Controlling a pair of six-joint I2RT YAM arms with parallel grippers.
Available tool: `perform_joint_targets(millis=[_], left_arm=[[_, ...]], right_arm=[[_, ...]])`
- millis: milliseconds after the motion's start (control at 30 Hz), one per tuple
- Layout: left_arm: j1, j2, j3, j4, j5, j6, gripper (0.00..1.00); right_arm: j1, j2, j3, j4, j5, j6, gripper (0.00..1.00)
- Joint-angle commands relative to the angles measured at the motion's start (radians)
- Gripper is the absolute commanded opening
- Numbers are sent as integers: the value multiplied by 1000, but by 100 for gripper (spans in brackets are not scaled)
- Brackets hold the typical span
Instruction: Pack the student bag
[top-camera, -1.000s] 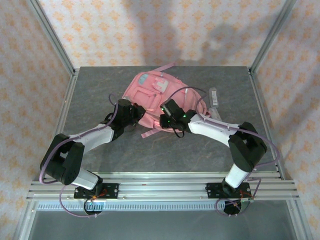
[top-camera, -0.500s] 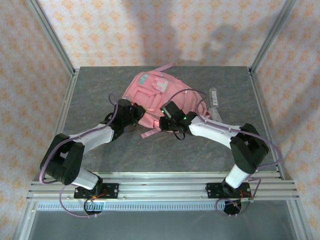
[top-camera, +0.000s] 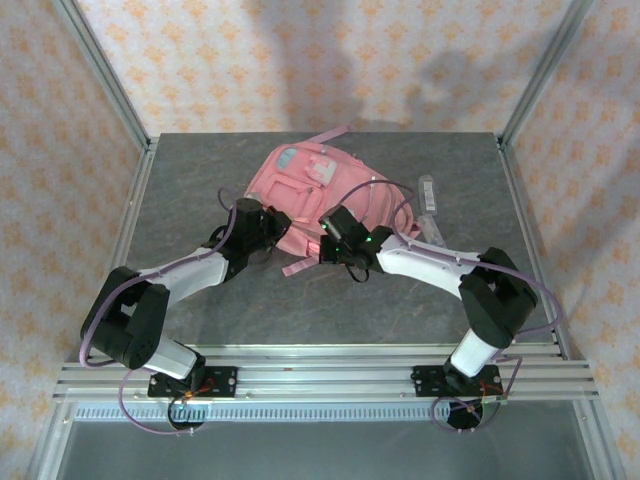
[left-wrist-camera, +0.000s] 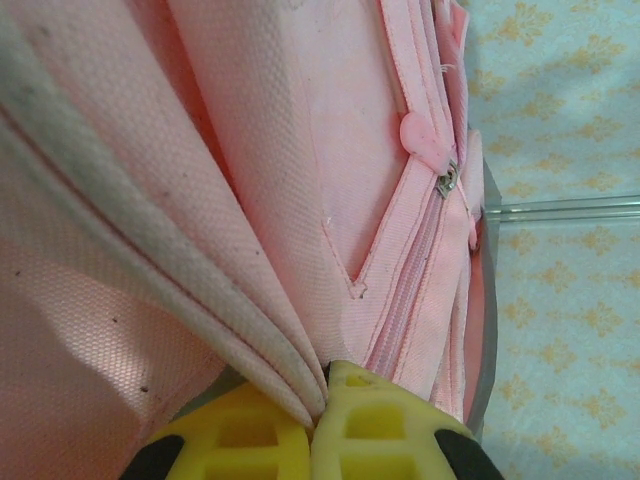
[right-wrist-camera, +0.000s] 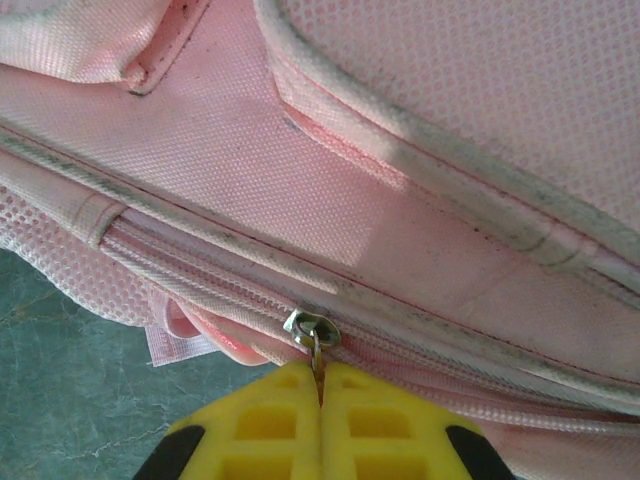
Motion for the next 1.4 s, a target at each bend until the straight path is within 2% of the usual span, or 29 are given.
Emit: perform_joint_targets(millis=[0, 167, 233, 500, 833, 1000, 1100, 1267, 1300, 1367], left_arm=[[-1, -2, 25, 116, 38, 2, 0], [0, -1, 29, 123, 44, -6, 0], [0, -1, 29, 125, 44, -6, 0], [17, -11, 32, 71, 23, 50, 0], [120, -46, 8, -46, -10, 185, 0], [154, 4, 89, -110, -51, 256, 0], [193, 64, 190, -175, -78, 318, 0], [262, 154, 341, -221, -34, 351, 0], [263, 156, 364, -233, -24, 354, 3], [257, 136, 368, -241, 1, 351, 32]], right_arm=[[18, 15, -4, -12, 33, 3, 11], [21, 46, -2, -4, 87, 45, 12], [21, 40, -11, 3, 117, 59, 0], [6, -16, -29, -80, 187, 63, 0], [-123, -161, -179, -195, 231, -22, 0], [-102, -166, -144, -155, 110, -54, 0], [-39, -133, -101, -117, 39, -62, 0], [57, -34, -17, -9, -61, -45, 0], [61, -17, -8, 19, -81, -35, 0], [62, 8, 8, 56, -97, -18, 0]])
